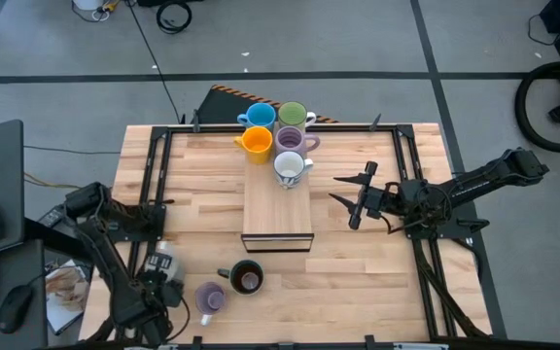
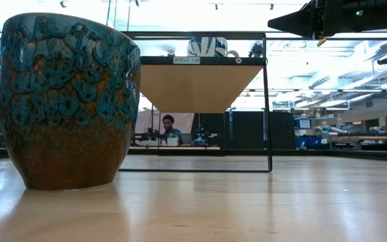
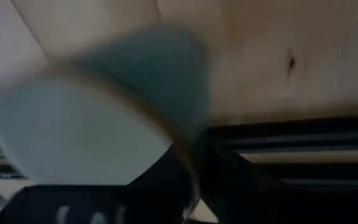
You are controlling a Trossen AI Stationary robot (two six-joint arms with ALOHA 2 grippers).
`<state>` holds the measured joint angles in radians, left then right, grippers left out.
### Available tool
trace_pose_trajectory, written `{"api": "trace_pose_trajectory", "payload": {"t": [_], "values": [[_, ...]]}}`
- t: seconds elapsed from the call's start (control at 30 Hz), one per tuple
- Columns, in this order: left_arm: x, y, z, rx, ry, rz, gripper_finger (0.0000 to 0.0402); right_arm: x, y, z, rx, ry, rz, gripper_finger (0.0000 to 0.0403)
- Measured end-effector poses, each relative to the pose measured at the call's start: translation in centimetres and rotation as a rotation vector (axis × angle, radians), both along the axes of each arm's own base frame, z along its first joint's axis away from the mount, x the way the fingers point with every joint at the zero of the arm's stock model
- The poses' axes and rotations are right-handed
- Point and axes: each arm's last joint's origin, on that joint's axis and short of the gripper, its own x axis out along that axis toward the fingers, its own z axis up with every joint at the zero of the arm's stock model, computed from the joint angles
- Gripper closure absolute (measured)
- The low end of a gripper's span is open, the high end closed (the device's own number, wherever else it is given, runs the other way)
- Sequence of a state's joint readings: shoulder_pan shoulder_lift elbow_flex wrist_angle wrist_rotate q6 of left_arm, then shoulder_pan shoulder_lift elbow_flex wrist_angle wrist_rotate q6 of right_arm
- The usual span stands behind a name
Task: Place coffee mugs
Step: Put the light blue mug on the shelf
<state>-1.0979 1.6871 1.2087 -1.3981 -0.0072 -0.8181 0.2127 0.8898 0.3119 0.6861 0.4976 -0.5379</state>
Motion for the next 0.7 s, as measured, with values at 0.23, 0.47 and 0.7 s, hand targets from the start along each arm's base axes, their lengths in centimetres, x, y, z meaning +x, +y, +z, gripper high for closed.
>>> {"api": "trace_pose_trajectory", "payload": {"t": [0.23,0.47,0.7], "values": [[1.8,1.3,0.5,0.002,-0.05,0.072,0.0374,0.0,0.0,0.0,0.004,-0.001,0.002,0.0194],[2.7,6.4,5.0,-0.002,-0.201,0.417,0.0374,0.0,0.0,0.0,0.004,-0.001,0.002,0.0194],[4.9,12.6,7.6,-0.069,-0.27,0.753,0.0374,0.0,0.0,0.0,0.003,0.001,0.002,0.0194]]}}
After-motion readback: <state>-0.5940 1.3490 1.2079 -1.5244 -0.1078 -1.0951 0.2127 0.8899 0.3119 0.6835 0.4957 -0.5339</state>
